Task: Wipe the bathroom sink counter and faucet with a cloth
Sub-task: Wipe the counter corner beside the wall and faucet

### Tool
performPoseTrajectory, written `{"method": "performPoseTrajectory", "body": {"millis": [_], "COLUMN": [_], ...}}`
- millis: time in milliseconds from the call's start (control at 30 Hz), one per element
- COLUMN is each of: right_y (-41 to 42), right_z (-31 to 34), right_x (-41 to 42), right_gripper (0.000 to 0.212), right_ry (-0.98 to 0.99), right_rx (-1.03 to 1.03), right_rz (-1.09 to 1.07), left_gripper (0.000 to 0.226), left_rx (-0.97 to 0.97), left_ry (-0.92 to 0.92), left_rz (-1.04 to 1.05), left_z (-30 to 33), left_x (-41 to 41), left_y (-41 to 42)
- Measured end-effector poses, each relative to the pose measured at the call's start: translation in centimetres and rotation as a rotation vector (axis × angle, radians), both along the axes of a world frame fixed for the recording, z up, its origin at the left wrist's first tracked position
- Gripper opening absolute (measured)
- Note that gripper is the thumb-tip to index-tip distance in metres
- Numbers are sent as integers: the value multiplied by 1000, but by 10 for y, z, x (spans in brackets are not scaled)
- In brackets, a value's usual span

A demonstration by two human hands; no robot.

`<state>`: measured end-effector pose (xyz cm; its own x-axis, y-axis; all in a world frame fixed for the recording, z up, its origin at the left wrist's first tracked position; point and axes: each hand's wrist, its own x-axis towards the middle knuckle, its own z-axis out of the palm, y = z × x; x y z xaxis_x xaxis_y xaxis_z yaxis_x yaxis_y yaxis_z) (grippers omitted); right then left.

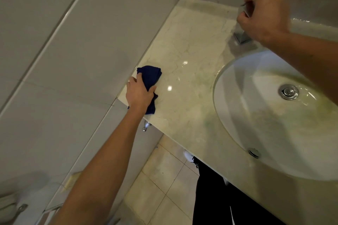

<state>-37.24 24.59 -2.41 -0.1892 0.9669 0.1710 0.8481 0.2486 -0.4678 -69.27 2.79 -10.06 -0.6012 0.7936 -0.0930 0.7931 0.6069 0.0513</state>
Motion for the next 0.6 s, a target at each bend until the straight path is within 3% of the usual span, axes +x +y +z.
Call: {"method": "performPoseTrajectory", "body": {"millis": [100,267,400,600], "right_y": [1,-1,-1,1], "right_z": [2,5,4,1], "right_x": [1,1,0,1], "right_gripper": [44,44,44,43], "right_ry": [11,3,4,19], "right_rx": [-10,-19,-24,-19], "right_rz": [-6,-13,-17,-7], "left_gripper": [48,30,27,38], "left_rx": [-12,56,173,70], "left_ry": [13,-255,-273,-139], "left_rz": [-26,151,194,115], "left_z": [10,35,41,13], "left_x": [-10,-52,-83,-62], "left_y": [6,15,9,0]}}
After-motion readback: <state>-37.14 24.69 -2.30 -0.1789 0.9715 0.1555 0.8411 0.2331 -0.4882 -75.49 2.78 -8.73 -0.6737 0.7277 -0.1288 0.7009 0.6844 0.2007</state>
